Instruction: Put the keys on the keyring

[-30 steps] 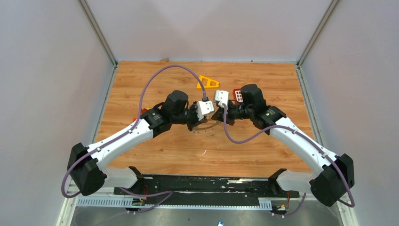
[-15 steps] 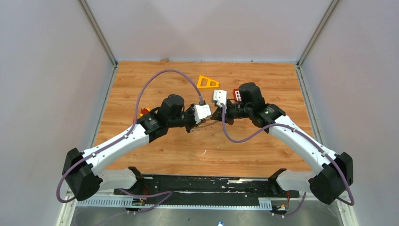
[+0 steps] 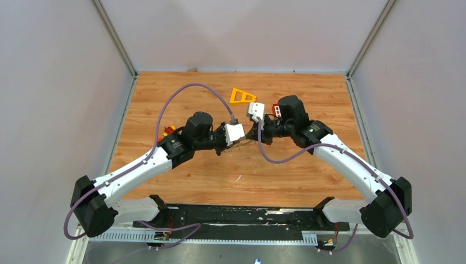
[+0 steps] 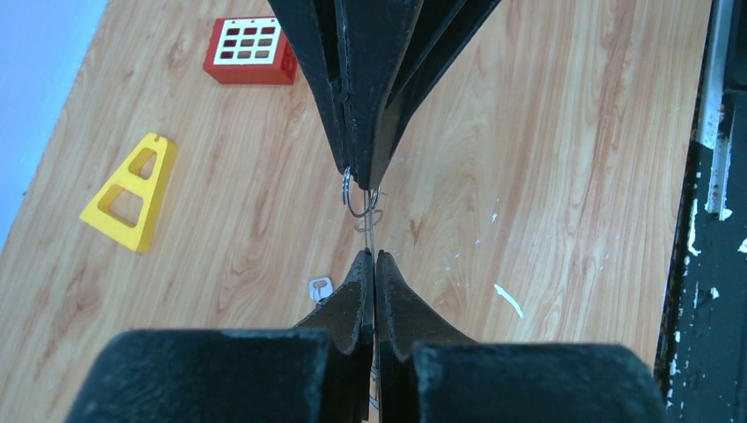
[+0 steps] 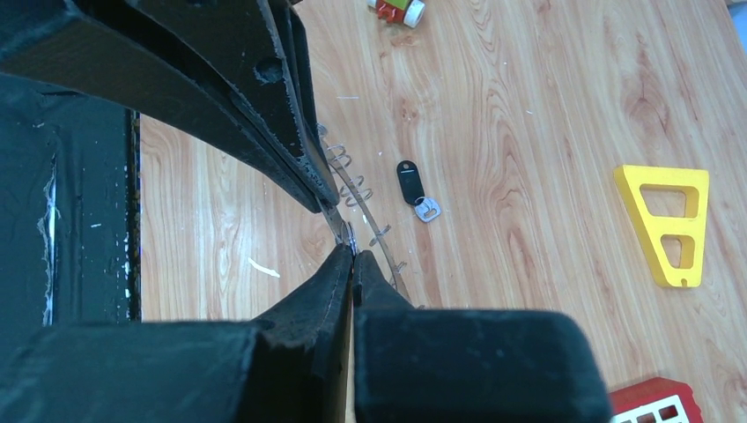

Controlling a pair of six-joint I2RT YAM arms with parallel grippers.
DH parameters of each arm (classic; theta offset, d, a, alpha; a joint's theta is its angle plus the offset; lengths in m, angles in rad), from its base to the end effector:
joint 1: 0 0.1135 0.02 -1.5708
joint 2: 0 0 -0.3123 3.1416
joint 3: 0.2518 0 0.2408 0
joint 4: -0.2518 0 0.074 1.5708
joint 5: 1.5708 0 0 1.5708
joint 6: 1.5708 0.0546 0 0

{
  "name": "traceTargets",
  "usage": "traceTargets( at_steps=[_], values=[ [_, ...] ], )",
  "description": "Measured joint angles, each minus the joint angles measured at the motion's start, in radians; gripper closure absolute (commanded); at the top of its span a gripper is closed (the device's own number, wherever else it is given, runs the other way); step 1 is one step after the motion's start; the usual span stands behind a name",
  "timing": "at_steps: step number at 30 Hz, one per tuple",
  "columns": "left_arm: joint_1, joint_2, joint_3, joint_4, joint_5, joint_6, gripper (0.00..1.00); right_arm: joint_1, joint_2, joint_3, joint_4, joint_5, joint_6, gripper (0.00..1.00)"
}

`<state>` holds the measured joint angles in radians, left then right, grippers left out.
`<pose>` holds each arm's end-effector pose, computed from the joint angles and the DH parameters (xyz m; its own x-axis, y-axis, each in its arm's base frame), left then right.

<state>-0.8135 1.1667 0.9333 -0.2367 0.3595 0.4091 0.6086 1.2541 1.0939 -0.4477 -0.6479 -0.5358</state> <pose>0.1574 -0.1945 0.3484 0.0708 0.4671 -0.8813 0.9456 0.2499 0.2084 0.1937 0.1751 0.3652 0.0373 -0.4702 -0.8818 -0.9807 0.1523 -0.1227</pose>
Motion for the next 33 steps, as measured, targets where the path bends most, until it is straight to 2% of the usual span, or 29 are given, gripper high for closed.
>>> traceTargets(
  at_steps=[14,26,33],
  values=[
    [0.008,0.103,0.070,-0.006,-0.069,-0.222,1.00,-0.001,0.000,-0.081,0.166,0.145,0.162,1.00],
    [0.010,0.192,0.142,-0.006,-0.146,-0.424,1.00,-0.007,-0.001,-0.133,0.281,0.256,0.224,1.00],
    [0.008,0.269,0.220,-0.020,-0.205,-0.489,1.00,-0.019,-0.002,-0.136,0.296,0.307,0.240,1.00]
  ],
)
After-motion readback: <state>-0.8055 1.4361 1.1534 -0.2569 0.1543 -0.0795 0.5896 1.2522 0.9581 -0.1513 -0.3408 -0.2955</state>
